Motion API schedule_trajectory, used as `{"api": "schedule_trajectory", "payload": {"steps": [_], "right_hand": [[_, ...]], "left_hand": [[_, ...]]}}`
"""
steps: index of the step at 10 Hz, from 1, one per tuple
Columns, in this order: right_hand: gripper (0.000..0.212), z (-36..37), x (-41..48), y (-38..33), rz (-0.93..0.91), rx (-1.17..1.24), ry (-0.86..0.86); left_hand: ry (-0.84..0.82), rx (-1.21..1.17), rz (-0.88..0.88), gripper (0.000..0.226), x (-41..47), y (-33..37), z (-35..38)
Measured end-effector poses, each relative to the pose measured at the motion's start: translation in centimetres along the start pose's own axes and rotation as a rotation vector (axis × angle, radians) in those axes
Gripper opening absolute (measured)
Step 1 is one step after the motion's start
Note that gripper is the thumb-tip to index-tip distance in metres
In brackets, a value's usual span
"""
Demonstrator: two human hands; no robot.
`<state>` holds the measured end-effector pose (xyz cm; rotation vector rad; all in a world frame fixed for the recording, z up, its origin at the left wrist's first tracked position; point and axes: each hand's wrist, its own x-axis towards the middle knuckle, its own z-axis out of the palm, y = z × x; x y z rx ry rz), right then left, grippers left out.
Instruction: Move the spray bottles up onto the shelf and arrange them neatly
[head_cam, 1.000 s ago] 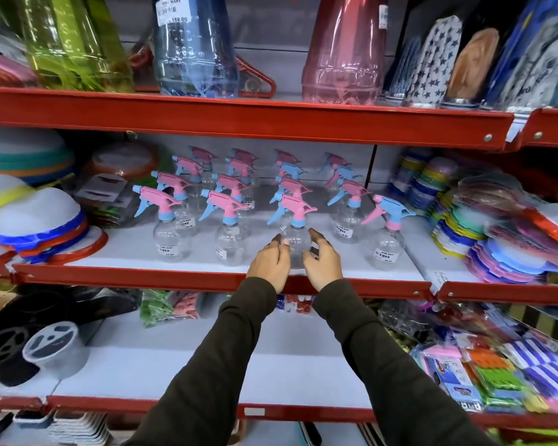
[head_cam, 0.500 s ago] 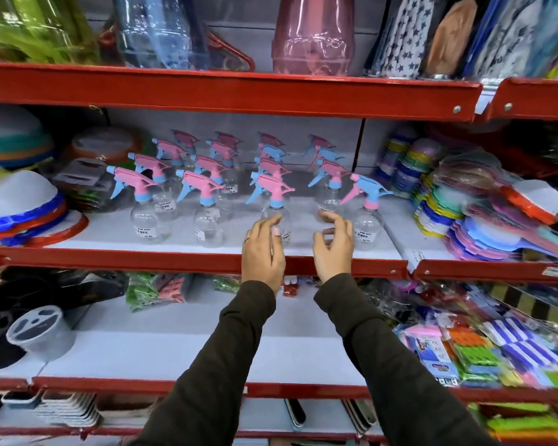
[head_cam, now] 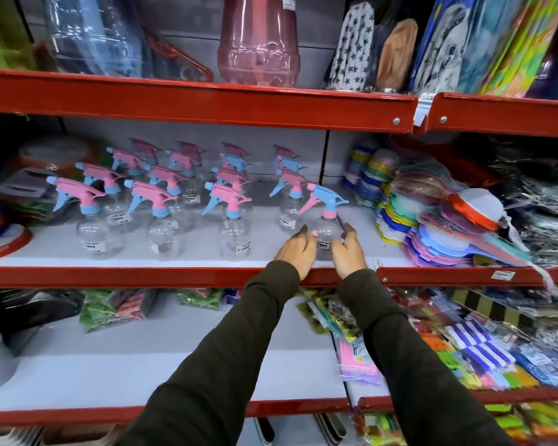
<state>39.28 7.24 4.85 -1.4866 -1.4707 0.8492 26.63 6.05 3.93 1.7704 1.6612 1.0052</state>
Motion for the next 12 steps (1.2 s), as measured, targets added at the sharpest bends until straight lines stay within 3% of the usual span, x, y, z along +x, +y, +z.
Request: {"api": "schedule_trajectory", "payload": {"steps": [5, 10, 11, 12], "right_hand": [[0.054, 4.2, -1.0, -1.0, -0.083, 0.032, -0.066], [0.059, 4.2, -1.5, -1.2, -0.046, -0.022, -0.103], [0.058, 3.0, -2.7, -1.5, -0.151, 0.088, 0.003], [0.050, 0.1, -4.5, -3.2, -0.386, 0.172, 0.197]], "left_hand": [[0.095, -0.018, -0.041, 0.054, -1.2, -2.6, -2.7], [0.061, -0.009, -0.100, 0.060, -1.3, -3.1, -2.7], [0.144, 0.024, -0.052, 0.059, -2.3, -3.0, -3.1], [0.376, 0.053, 0.061, 0.046, -3.8, -3.1, -4.0]]}}
